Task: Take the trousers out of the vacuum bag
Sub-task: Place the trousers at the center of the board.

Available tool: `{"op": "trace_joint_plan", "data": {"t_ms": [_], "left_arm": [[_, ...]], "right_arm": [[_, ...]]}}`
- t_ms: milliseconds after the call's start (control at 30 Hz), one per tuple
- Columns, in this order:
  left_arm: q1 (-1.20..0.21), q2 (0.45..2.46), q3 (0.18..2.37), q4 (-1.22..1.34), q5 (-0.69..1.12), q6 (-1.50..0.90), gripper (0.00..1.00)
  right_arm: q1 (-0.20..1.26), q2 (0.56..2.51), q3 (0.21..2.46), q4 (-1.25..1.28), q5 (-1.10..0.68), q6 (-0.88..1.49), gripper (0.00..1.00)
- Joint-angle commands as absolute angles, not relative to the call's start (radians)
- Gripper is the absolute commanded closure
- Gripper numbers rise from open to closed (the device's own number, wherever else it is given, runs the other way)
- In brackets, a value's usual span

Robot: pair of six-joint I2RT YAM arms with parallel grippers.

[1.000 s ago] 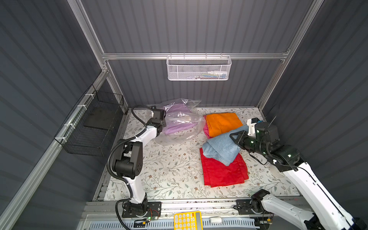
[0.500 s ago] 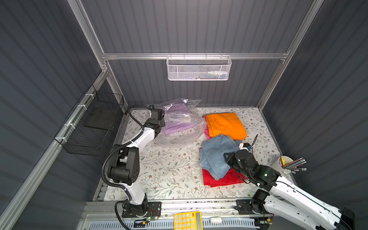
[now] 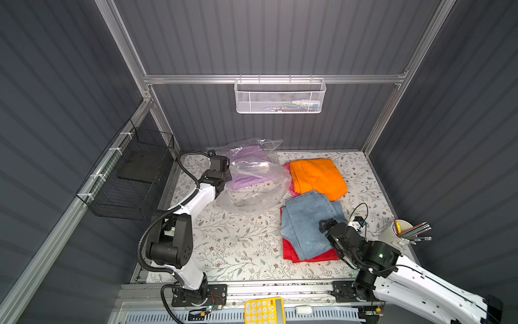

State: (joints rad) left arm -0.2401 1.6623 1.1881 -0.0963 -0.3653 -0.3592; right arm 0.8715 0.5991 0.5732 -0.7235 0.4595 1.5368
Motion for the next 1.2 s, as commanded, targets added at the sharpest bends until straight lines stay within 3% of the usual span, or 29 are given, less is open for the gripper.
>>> {"op": "trace_joint_plan", "data": {"t_ms": [0,133,233,400,600,767,967,1167], "left_arm": [[-0.229,1.634,1.182,-0.110,-0.354,-0.374,1.00],[-0.229,1.631,1.172,-0.114,-0.339,-0.379,1.00],[-0.229,1.623,1.167,-0.120,-0.323,-0.380,1.00],[-0.229,1.601,1.168,-0.148,-0.289,-0.375,1.00],[-0.230,1.546,1.141,-0.193,-0.208,-0.388,1.00],[-0.230,1.474,1.088,-0.244,-0.125,-0.422,1.00],[-0.233,1.408,1.010,-0.252,-0.021,-0.435,1.00],[-0.238,1.349,0.965,-0.268,0.032,-0.434,1.00]], "right_arm": [[0.874,0.532,0.674,-0.970,0.525,1.493,0.01],[0.874,0.526,0.817,-1.094,0.614,1.406,0.01],[0.874,0.581,0.907,-0.968,0.626,1.187,0.01],[0.874,0.790,0.984,-0.751,0.472,0.983,0.01],[0.856,0.882,0.648,-0.361,0.291,1.143,0.01],[0.791,0.895,0.444,-0.188,0.224,1.242,0.01],[0.784,0.829,0.642,-0.320,0.341,1.029,0.01],[0.824,0.893,0.853,-0.258,0.281,0.879,0.01]]}}
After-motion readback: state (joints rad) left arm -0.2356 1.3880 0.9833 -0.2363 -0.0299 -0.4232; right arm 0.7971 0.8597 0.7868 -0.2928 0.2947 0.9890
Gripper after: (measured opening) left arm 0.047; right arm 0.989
